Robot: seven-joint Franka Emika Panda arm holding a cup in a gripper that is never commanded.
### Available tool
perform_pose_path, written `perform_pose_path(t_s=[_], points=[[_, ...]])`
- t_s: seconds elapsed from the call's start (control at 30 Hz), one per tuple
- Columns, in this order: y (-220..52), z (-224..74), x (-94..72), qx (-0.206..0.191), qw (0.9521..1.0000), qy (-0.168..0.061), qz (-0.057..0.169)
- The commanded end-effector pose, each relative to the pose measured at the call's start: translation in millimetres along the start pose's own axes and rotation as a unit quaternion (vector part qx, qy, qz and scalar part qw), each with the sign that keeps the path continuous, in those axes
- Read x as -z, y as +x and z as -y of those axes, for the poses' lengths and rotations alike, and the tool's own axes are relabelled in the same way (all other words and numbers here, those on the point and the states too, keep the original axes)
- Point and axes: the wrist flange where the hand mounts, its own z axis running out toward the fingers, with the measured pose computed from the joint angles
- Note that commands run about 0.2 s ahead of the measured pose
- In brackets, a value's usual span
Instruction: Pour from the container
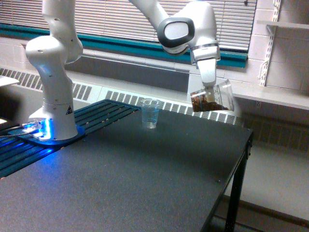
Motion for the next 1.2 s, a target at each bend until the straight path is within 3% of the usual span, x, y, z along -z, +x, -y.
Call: perform_pose_path(t_s=[0.03, 0.43, 0.67, 0.77, 1.2], points=[[-35.4, 21.8, 17.3, -0.012, 0.9997, 0.011, -0.021], [-103.0, 40.0, 37.0, 0.005, 0.9986, 0.000, -0.052], [-142.1, 47.7, 43.1, 0.011, 0.9976, -0.018, -0.067], [-158.3, 47.0, 40.6, 0.012, 0.9967, -0.037, -0.071], [-206.3, 70.4, 66.0, 0.010, 0.9952, -0.040, -0.089]])
